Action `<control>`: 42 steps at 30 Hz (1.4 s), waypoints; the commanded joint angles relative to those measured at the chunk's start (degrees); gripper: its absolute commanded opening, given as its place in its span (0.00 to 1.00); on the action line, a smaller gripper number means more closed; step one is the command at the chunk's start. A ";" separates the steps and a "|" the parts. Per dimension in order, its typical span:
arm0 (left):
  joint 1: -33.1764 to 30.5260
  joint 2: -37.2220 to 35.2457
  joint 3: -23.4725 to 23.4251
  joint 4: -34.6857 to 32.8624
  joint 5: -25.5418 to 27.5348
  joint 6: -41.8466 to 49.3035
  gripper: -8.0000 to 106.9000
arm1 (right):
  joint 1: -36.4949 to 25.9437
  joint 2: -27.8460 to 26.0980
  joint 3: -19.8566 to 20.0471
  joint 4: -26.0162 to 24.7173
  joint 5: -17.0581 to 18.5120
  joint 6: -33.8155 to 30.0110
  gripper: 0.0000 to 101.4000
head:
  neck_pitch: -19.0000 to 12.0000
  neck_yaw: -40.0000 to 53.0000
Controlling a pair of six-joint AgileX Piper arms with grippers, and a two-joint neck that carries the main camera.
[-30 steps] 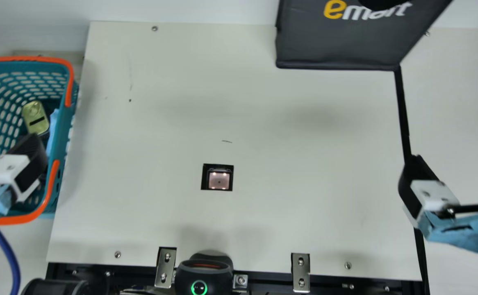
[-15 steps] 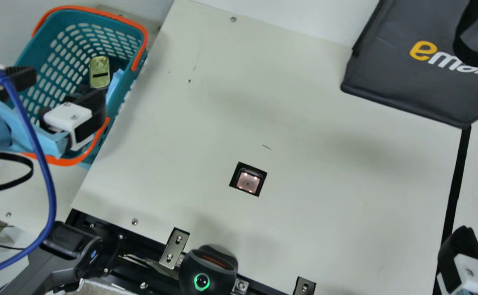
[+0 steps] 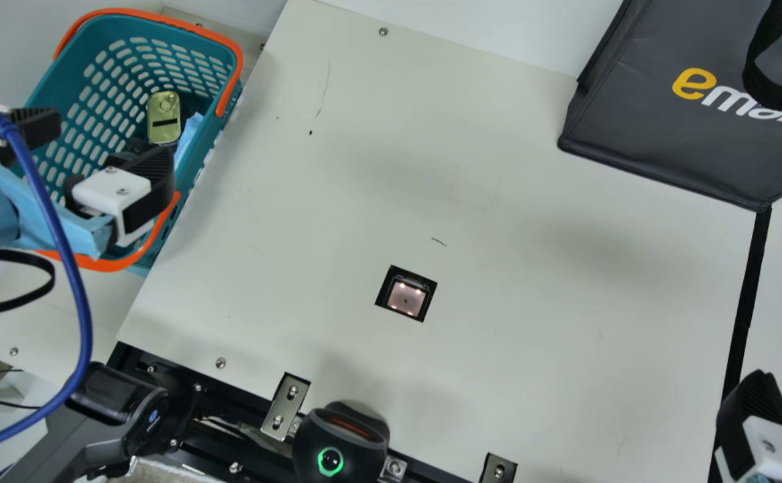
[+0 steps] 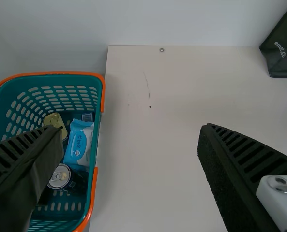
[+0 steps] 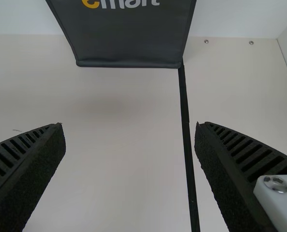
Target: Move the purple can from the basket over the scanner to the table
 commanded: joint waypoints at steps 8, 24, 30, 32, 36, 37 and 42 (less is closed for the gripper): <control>0.00 0.00 0.00 0.00 0.00 0.00 0.85 | 0.00 0.00 0.00 0.00 0.07 0.00 0.94 | -1.75 0.14; 0.63 0.39 -0.19 0.07 -0.14 -0.68 0.85 | 0.00 0.00 0.00 0.00 0.01 0.00 0.94 | -1.75 0.14; 6.48 4.23 -2.11 -0.98 -0.20 -5.48 0.85 | 0.00 0.00 0.00 0.00 0.01 0.00 0.94 | -1.75 0.14; 9.16 5.79 -2.74 -1.56 -0.34 -6.69 0.85 | 0.00 0.00 0.00 0.00 0.01 0.00 0.94 | -1.75 0.14; 15.43 9.12 -4.12 -3.36 -0.48 -8.00 0.85 | 0.00 0.00 0.00 0.00 0.01 0.00 0.94 | -1.75 0.14; 17.07 9.93 -4.48 -3.86 -0.47 -8.18 0.85 | 0.00 0.00 0.00 0.00 0.01 0.00 0.94 | -1.75 0.14; 26.35 14.31 -6.56 -7.03 -0.35 -6.18 0.85 | 0.00 0.00 0.00 0.00 0.01 0.00 0.94 | -1.75 0.14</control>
